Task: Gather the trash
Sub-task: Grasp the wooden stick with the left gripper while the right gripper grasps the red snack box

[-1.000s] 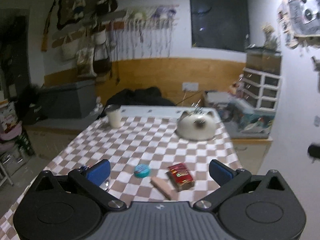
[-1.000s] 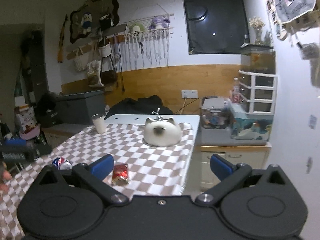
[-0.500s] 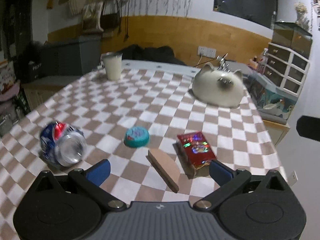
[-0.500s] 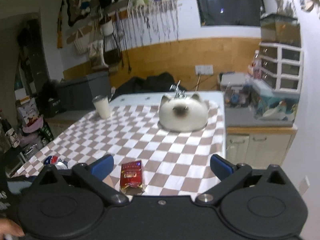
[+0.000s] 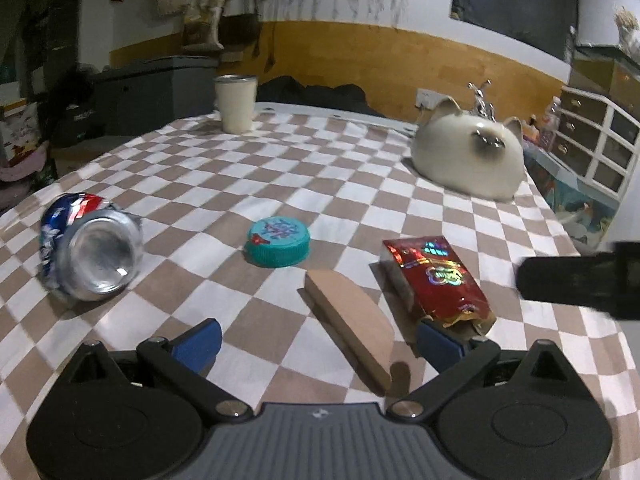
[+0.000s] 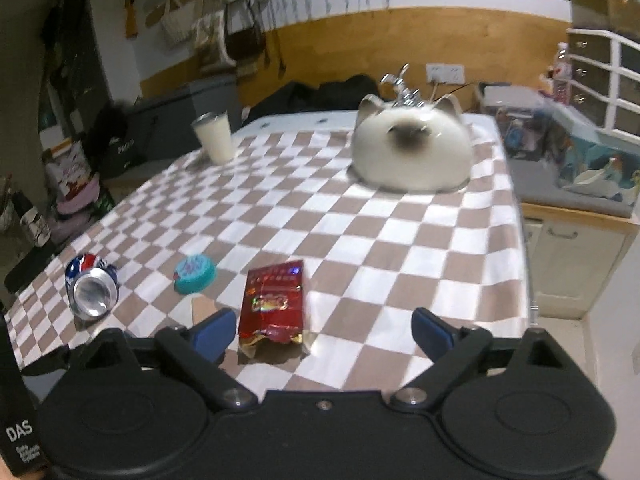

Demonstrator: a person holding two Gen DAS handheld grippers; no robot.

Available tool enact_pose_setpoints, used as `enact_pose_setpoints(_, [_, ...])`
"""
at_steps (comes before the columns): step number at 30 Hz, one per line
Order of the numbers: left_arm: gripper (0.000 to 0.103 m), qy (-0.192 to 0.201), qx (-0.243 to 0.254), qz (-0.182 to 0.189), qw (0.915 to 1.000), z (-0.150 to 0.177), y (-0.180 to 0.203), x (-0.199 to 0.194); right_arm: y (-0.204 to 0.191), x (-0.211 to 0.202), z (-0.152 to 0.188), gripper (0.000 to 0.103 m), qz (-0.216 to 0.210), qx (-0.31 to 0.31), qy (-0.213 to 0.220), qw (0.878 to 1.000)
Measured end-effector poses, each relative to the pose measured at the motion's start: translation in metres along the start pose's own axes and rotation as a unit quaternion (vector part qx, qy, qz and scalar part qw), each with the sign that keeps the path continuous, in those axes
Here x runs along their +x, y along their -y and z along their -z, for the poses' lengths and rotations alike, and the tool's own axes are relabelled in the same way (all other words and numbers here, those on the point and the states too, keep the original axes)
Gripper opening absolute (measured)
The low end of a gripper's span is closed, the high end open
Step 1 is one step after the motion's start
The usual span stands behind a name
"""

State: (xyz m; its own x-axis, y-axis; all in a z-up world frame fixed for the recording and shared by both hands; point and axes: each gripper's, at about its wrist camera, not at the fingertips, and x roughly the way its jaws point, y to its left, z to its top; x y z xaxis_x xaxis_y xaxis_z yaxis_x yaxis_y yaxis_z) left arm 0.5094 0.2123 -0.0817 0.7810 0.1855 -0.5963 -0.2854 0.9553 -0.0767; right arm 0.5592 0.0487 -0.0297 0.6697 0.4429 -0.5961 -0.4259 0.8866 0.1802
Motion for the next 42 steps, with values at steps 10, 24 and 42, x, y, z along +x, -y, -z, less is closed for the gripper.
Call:
enact_pose_setpoints(10, [0.090,-0.005,0.013,0.007,0.9999,0.000,0.001,0.012,-0.027,0.056,-0.010,0.081,-0.018,-0.018,-0.045,0.999])
enact_pose_setpoints(24, [0.067,0.007,0.000,0.024,0.9997,-0.002,-0.006,0.010,-0.021,0.057,-0.007,0.051,0.005,-0.028,-0.045,0.999])
enact_pose_setpoints(42, [0.055,0.006,0.009,0.028,0.9996,-0.006,-0.029,0.008,-0.011,0.034,0.008,0.051,0.010,-0.029,-0.034,0.999])
